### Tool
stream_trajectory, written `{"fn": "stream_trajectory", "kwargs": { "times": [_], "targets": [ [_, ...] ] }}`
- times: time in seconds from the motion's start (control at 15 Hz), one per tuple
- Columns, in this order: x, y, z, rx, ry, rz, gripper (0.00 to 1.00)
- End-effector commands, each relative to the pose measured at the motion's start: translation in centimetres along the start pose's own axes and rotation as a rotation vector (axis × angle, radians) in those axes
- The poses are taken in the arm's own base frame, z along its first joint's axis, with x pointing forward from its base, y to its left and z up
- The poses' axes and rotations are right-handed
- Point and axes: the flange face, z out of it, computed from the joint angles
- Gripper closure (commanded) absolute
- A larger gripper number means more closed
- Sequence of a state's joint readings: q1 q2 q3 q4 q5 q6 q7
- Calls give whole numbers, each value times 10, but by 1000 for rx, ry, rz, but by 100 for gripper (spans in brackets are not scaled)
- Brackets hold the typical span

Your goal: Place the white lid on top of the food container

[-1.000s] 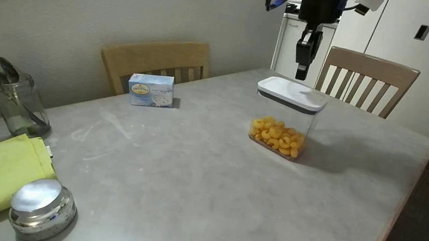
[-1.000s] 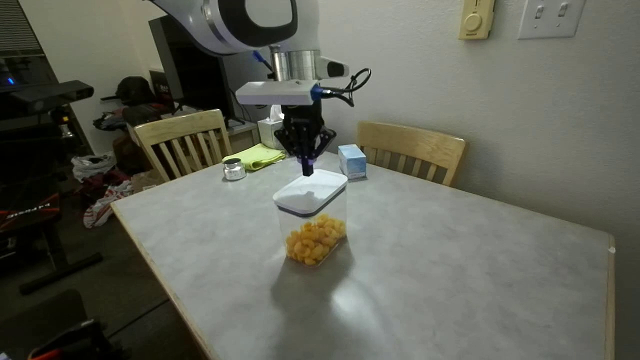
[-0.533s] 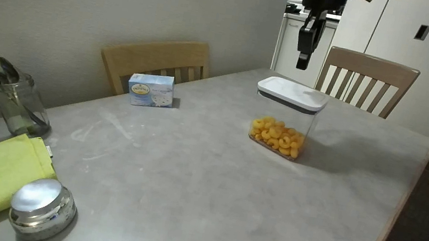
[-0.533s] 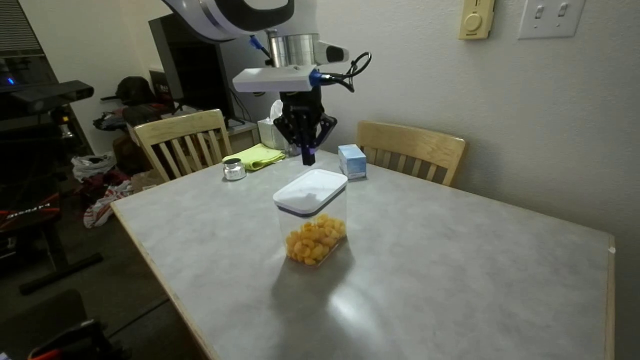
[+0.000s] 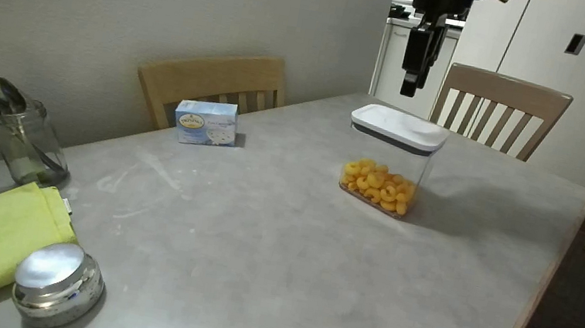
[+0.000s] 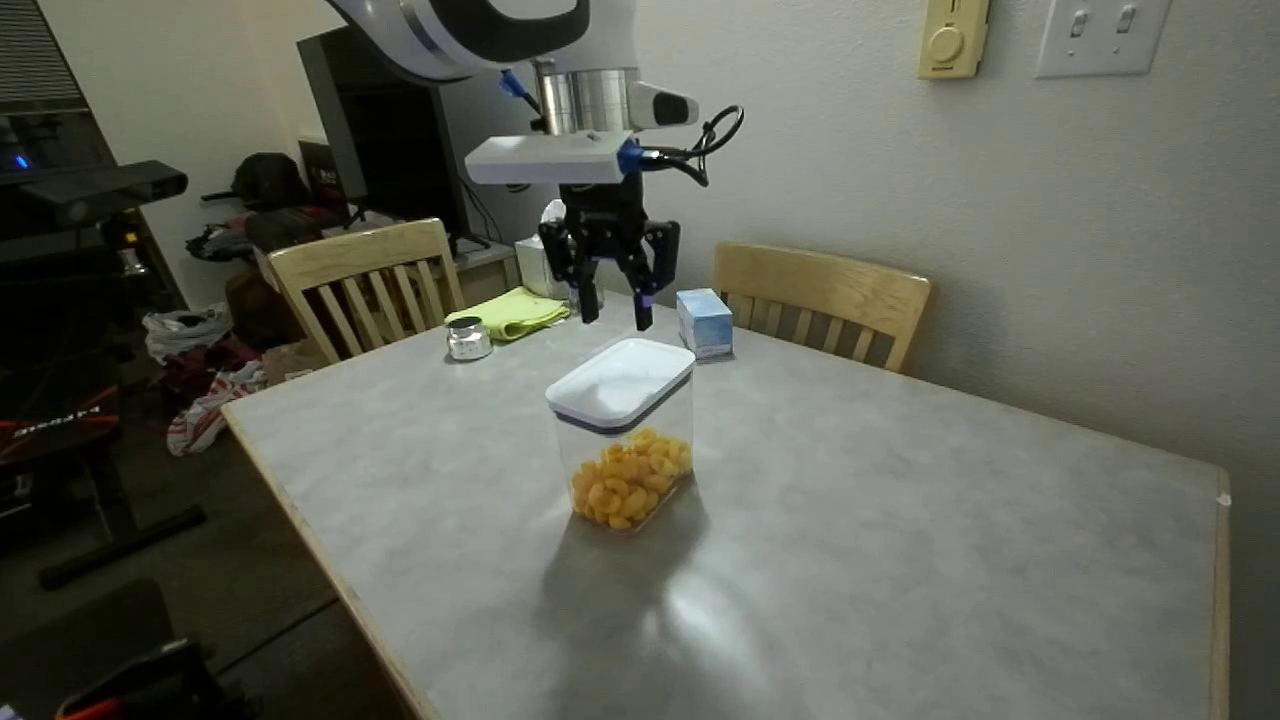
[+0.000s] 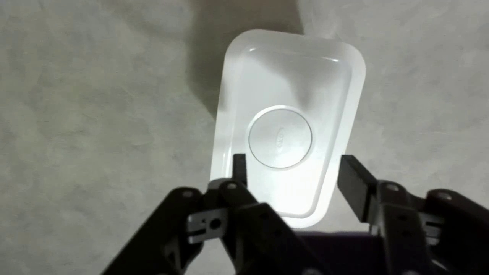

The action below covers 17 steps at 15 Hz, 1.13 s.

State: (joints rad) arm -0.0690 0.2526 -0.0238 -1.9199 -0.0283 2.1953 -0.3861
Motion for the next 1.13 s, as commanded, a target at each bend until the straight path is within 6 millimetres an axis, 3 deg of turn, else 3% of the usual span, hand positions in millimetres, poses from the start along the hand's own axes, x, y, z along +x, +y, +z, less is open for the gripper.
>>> {"fn": "stream_trajectory", "kwargs": {
  "times": [0.0, 0.13, 1.07],
  "targets": [
    [-9, 3, -3, 27, 0, -9, 5],
    [-9, 3, -3, 30, 1, -2, 0],
    [0, 1, 0, 12, 4, 12, 0]
  ]
}}
